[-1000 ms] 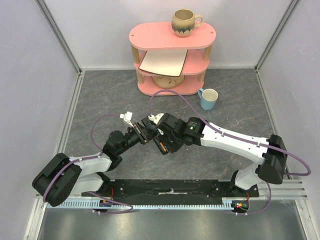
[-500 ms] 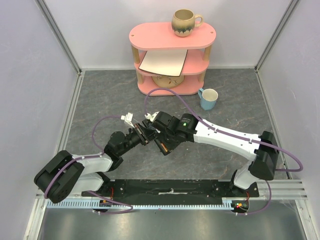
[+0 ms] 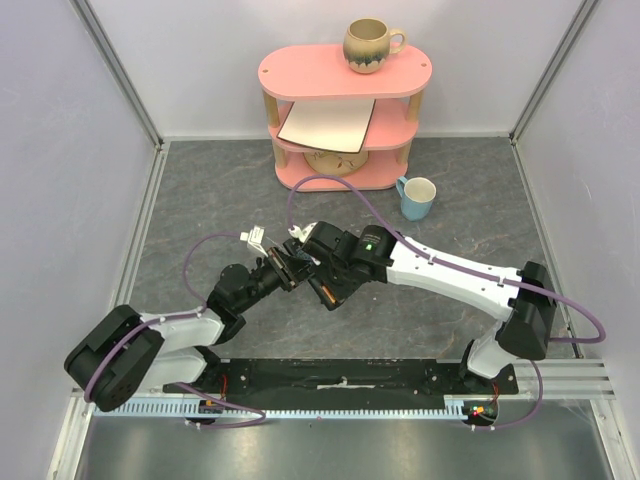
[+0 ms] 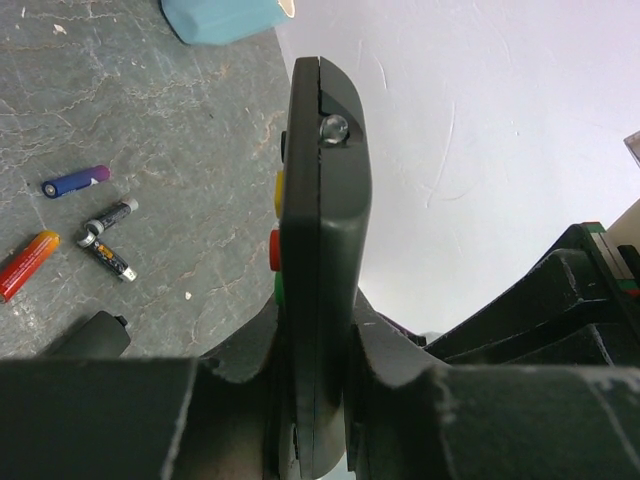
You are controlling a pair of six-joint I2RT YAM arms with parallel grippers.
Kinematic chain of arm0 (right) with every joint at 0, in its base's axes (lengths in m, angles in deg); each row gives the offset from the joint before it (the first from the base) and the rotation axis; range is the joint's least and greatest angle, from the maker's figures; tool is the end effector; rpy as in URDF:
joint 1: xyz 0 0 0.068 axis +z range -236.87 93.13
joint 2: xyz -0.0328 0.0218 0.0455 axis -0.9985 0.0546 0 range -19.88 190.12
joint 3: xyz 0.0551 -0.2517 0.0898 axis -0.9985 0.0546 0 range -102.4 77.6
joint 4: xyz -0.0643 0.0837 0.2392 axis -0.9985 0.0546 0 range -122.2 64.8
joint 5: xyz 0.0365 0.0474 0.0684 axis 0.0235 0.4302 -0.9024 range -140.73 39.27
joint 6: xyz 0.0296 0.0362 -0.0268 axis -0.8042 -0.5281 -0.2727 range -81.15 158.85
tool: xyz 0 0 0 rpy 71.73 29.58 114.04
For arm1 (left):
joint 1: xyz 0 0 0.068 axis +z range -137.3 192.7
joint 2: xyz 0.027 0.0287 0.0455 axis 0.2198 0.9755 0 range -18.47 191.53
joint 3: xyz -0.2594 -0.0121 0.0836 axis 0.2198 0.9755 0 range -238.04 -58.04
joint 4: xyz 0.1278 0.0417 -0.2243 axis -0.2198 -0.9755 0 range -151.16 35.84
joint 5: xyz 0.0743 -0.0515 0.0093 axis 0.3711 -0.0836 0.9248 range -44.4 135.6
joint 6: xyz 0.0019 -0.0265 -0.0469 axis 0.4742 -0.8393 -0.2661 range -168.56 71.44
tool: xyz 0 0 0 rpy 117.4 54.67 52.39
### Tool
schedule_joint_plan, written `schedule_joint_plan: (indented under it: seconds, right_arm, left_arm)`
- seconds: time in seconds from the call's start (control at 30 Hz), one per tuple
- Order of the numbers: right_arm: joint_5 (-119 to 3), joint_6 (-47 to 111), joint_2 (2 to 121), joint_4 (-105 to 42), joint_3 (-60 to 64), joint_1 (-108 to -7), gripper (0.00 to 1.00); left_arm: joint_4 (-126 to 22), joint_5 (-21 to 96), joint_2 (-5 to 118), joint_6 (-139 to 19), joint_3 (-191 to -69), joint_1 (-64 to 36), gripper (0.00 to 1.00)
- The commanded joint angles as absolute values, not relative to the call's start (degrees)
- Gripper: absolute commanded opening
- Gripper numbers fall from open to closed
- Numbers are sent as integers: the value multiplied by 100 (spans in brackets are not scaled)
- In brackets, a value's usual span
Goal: Load the batteries into the remote control
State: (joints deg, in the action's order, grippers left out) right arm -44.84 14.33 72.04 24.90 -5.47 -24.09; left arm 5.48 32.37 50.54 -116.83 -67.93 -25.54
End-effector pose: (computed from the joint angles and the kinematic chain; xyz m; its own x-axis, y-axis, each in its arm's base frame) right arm 0.1517 0.2872 0.2992 -0.7392 -0.5346 -0.4096 -0.6141 0.7848 0.0838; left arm 0.1610 -0.1372 0.1814 -0.7241 -0.5807 -0.3721 0.2962 0.2254 -0.9281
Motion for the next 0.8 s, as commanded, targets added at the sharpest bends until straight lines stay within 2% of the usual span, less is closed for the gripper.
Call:
schedule_joint_plan:
  seconds: [0.0,0.37,0.77]
  right_arm:
    - [-4290,1503,7039,2545,-783,-2429,0]
    - [-4510,1468,6863,2536,-915,-2429,0]
    - [-4669,1485,6890,2519,-678,-2429,0]
  left_arm:
    - [703,3110,4745,-11817,-6938,-2676,2]
    - [-133,3426,4675,-11738,-7043,-2676,2]
    - [130,3365,4631,-11782,-7044,-2676,2]
